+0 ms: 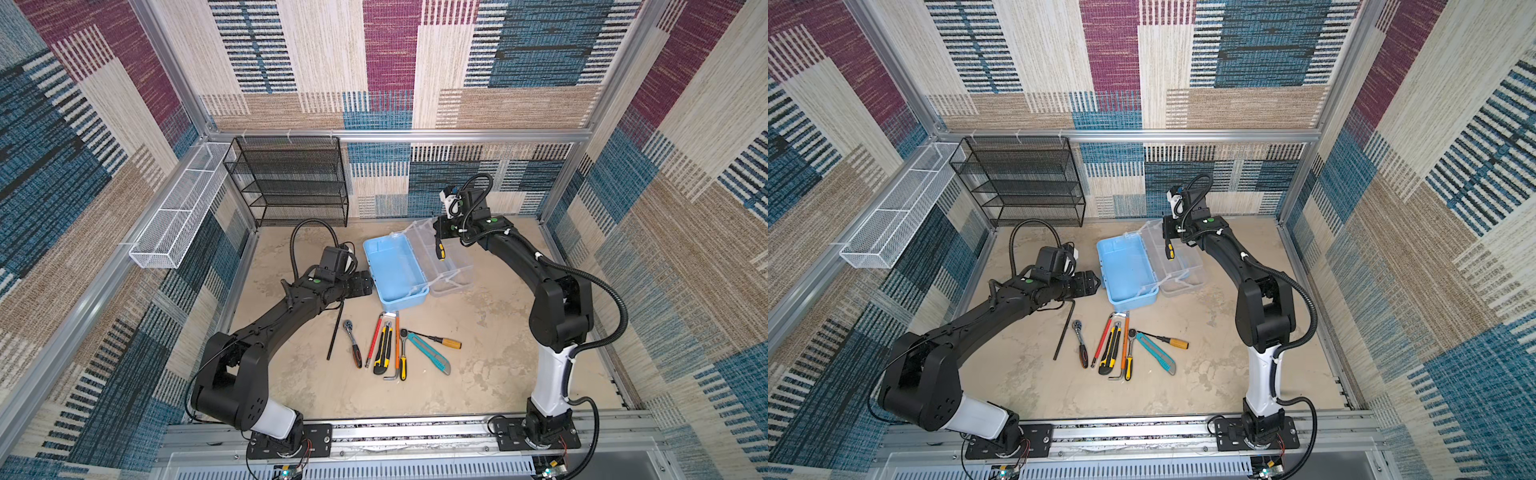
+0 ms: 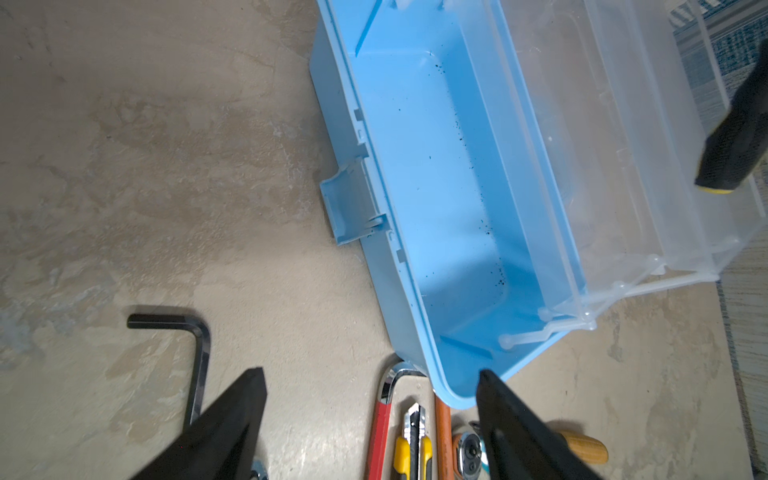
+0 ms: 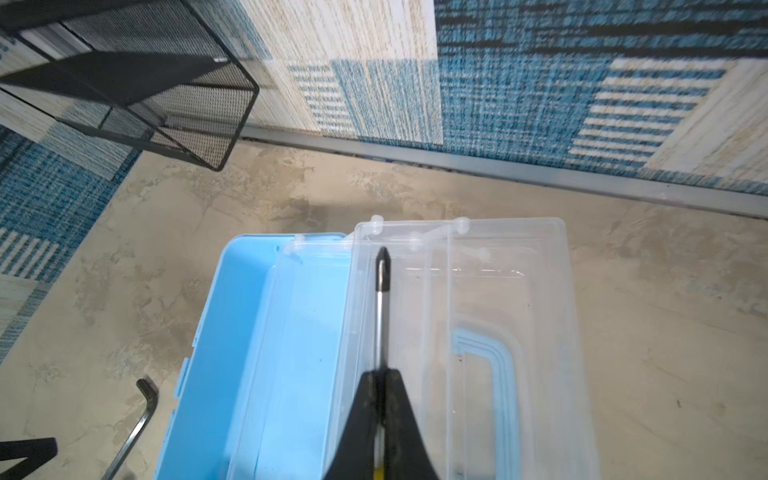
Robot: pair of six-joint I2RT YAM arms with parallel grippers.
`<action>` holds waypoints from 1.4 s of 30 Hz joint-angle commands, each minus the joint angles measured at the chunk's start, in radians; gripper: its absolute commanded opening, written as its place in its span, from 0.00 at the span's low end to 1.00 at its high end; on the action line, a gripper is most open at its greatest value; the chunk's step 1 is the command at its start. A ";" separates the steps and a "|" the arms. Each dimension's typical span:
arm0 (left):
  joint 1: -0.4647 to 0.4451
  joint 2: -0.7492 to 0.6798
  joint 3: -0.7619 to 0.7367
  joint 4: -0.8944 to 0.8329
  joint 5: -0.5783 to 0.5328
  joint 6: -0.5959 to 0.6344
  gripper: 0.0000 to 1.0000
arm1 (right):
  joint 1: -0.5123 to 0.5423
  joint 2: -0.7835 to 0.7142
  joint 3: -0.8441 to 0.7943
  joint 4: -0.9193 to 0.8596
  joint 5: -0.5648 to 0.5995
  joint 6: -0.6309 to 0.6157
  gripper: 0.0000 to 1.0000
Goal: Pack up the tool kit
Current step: 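Lower the yellow-black screwdriver into the clear tray and open the right gripper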
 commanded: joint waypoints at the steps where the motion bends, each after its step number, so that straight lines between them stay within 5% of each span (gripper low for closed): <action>1: 0.002 -0.004 -0.001 0.015 -0.021 -0.008 0.83 | 0.011 0.027 0.021 -0.012 -0.015 -0.024 0.00; 10: 0.002 -0.009 -0.008 0.014 -0.023 -0.013 0.83 | 0.031 0.084 0.029 -0.032 0.010 -0.021 0.01; 25: 0.002 -0.022 -0.029 0.030 -0.017 -0.018 0.83 | 0.031 -0.074 -0.071 0.019 0.016 -0.007 0.56; 42: 0.002 -0.023 -0.059 0.079 -0.008 -0.033 0.83 | 0.179 -0.811 -1.000 0.170 0.150 -0.229 0.70</action>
